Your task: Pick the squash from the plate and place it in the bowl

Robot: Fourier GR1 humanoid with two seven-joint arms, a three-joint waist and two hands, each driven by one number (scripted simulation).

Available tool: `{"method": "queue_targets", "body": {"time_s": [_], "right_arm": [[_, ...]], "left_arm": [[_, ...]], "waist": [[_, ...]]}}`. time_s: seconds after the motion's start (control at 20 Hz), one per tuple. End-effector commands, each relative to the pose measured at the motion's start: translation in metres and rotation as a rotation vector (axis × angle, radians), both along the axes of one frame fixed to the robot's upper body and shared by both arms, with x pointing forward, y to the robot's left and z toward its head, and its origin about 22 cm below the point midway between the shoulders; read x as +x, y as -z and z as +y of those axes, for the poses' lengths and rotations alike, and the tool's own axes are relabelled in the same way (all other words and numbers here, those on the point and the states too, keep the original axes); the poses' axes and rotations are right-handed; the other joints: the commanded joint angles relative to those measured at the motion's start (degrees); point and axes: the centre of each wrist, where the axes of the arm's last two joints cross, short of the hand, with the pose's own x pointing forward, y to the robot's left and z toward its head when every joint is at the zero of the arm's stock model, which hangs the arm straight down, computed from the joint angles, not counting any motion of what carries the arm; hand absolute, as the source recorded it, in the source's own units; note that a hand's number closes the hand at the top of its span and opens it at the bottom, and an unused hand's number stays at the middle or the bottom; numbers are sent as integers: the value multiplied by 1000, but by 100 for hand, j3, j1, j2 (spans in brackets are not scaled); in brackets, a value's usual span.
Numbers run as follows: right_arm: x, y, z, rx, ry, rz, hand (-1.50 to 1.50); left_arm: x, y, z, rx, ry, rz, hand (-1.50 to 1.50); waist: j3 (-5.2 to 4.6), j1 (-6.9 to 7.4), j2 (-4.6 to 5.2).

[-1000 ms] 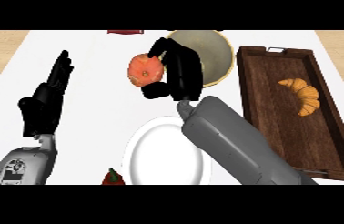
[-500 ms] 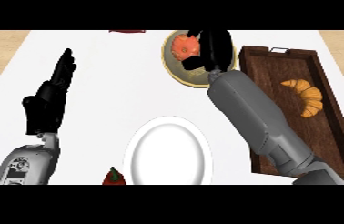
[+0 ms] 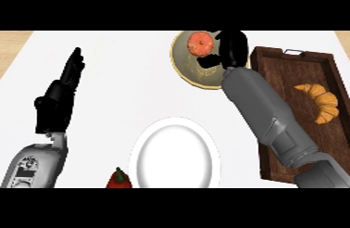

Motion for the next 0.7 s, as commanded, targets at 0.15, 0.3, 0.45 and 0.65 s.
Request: {"method": "queue_targets", "body": {"time_s": [0.15,0.3,0.45,0.65], "right_arm": [[7,3,-33,168,-113,24,-150],[4,11,-32,243,-179,-20,-150],[9,5,-54,303,-129,-88,-150],[15,-8,-69,394,-159,-104,-150]], "left_arm": [[5,-16,1,9,3,-25,0],[11,-2,16,18,5,-18,0],[2,0,2,0,11,7,0],[-1,5,13,-11,-3,4,0]], "waist": [[15,97,59],[2,-38,19],[9,63,35],[-2,-79,-43]]}}
